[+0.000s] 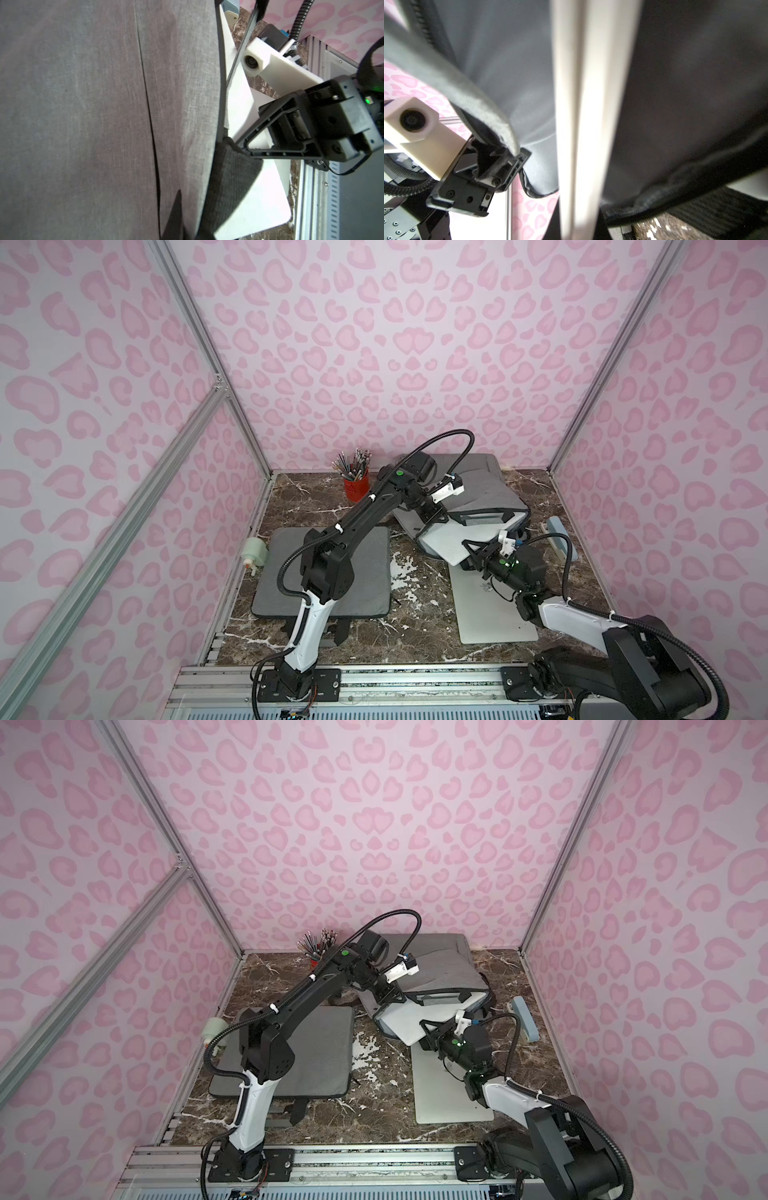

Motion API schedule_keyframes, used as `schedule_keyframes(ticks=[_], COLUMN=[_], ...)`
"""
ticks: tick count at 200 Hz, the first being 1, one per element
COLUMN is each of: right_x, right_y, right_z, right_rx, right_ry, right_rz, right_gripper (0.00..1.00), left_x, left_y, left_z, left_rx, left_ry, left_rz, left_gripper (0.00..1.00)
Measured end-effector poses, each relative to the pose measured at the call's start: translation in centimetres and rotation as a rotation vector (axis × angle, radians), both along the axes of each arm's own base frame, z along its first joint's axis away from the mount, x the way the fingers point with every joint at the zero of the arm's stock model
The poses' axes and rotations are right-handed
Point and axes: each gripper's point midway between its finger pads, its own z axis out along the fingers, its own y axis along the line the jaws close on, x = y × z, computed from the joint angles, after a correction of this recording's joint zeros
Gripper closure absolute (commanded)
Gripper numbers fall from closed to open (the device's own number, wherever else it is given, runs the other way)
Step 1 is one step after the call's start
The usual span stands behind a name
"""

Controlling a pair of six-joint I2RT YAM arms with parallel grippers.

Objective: Open the zippered laptop bag and take out the laptop
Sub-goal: Take out the laptop from the zippered laptop bag, then close the bag flap on the zippered laptop bag, then place the zippered laptop bag in the zippered laptop bag.

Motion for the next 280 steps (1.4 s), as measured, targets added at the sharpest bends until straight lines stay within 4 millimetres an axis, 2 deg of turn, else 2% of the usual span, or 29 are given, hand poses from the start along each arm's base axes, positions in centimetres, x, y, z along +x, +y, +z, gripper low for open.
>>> schedule_keyframes(ticks=[22, 60, 109, 166, 213, 245, 280], right_x=[-0.7, -1.7, -2.6, -3.9, -4.9, -5.2, -5.3], right_y=[-0.3, -0.7, -0.3, -2.0, -3.7, -4.6, -5.0], right_z=[0.3, 0.5, 1.7, 3.0, 2.9, 3.4, 4.0], right_rx=[-0.013, -0.031, -0.035, -0.042, -0.067, -0.088, -0.109], right_ry=[-0.004, -0.01, -0.042, -0.054, -0.034, -0.016, -0.018], right_rz=[-0.009, -0.031, -0.037, -0.096, -0.144, -0.165, -0.172], right_gripper=[1.0, 1.0, 1.0, 1.0, 1.0, 1.0, 1.0], left_x=[0.7, 2.1, 2.3, 4.9, 6.4, 7.1, 8.7], left_y=[0.1, 0.0, -0.7, -0.2, 0.1, 0.2, 0.6], left_z=[0.5, 0.2, -0.4, -0.7, -0.5, -1.3, -2.5], left_rx=[0.01, 0.031, 0.056, 0.11, 0.115, 0.114, 0.116], left_ry=[-0.056, -0.099, -0.157, -0.3, -0.386, -0.427, -0.468], left_rz=[-0.004, 0.01, -0.024, -0.03, -0.056, -0.113, -0.146], left_gripper=[0.98, 0.98, 0.98, 0.98, 0.98, 0.98, 0.98])
